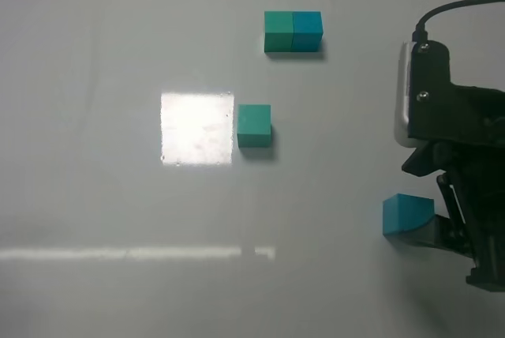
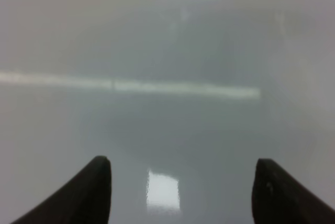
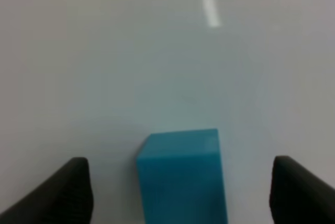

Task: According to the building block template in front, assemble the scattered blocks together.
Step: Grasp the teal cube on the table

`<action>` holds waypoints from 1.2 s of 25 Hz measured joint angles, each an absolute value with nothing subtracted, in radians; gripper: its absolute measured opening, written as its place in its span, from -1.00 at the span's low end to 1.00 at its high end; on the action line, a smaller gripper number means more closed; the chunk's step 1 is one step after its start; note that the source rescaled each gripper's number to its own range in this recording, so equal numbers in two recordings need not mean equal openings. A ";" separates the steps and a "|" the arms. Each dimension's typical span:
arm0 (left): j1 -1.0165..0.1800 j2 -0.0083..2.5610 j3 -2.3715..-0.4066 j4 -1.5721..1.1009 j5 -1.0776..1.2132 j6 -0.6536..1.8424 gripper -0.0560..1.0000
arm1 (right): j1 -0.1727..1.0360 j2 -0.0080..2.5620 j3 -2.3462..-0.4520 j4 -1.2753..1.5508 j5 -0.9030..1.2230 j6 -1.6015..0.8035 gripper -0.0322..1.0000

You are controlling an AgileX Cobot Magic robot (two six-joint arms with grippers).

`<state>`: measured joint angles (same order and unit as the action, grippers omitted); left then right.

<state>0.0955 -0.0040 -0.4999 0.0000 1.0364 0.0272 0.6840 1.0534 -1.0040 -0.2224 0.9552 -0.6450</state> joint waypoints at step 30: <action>0.095 -0.004 -0.500 0.000 1.036 0.027 0.25 | 0.684 1.049 -0.850 -0.388 0.827 -0.552 0.17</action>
